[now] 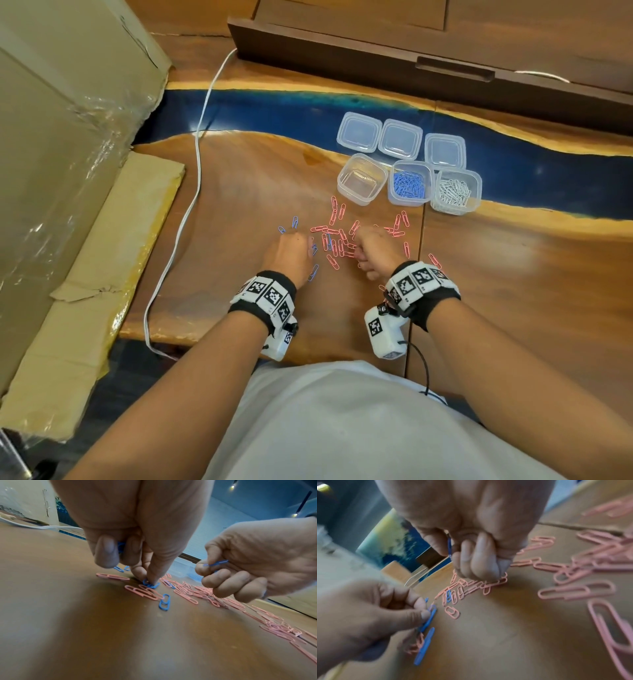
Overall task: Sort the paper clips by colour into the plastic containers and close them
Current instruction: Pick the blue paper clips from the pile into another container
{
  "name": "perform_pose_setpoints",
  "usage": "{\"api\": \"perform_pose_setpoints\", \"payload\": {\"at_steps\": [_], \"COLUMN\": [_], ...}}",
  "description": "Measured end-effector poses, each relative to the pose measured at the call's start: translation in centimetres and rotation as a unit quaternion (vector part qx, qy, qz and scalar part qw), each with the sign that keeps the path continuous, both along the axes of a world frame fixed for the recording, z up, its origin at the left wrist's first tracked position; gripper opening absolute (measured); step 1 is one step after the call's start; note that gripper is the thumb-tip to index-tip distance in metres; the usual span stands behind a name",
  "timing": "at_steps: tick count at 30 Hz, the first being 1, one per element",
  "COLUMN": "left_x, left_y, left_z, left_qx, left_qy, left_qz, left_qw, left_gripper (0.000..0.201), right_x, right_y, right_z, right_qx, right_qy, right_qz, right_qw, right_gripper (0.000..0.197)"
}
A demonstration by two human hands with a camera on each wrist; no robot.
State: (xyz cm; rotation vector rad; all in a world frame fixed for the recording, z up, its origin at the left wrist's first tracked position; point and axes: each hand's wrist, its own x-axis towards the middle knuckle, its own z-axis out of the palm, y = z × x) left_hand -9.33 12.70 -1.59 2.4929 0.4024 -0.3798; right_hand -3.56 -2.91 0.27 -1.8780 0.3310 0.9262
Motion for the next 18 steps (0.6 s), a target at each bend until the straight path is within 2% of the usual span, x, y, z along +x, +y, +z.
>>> {"api": "perform_pose_setpoints", "payload": {"at_steps": [1, 3, 8, 10, 12, 14, 16, 18], "left_x": [0.0, -0.2, -0.3, -0.2, -0.2, 0.0, 0.1, 0.6], "left_y": [0.2, 0.9, 2.1, 2.2, 2.2, 1.9, 1.6, 1.4], "left_z": [0.0, 0.0, 0.6, 0.7, 0.7, 1.0, 1.3, 1.2], "left_qx": [-0.021, -0.087, -0.240, -0.326, -0.382, -0.385, -0.350, -0.336], "left_qy": [0.002, -0.006, 0.011, 0.049, 0.061, 0.064, 0.061, 0.064], "left_qz": [0.012, 0.054, 0.139, 0.225, 0.288, 0.295, 0.261, 0.239], "left_qw": [1.000, 0.995, 0.961, 0.917, 0.876, 0.872, 0.897, 0.909], "left_gripper": [0.015, 0.019, 0.026, 0.031, 0.023, 0.017, 0.023, 0.026], "right_x": [-0.2, -0.5, -1.0, -0.9, -0.7, -0.6, -0.4, -0.1], "right_y": [-0.3, -0.8, -0.9, -0.5, -0.2, 0.0, -0.1, -0.1], "right_z": [0.0, -0.1, -0.3, -0.3, -0.1, 0.2, 0.5, 0.6], "right_qx": [0.052, 0.134, 0.254, 0.283, 0.318, 0.347, 0.364, 0.367], "right_qy": [0.058, 0.107, 0.114, 0.107, 0.099, 0.099, 0.108, 0.121], "right_qz": [-0.051, -0.091, -0.099, -0.093, -0.092, -0.097, -0.106, -0.114], "right_qw": [0.996, 0.981, 0.955, 0.949, 0.938, 0.927, 0.919, 0.915], "right_gripper": [0.013, 0.014, 0.016, 0.016, 0.010, 0.007, 0.012, 0.017]}}
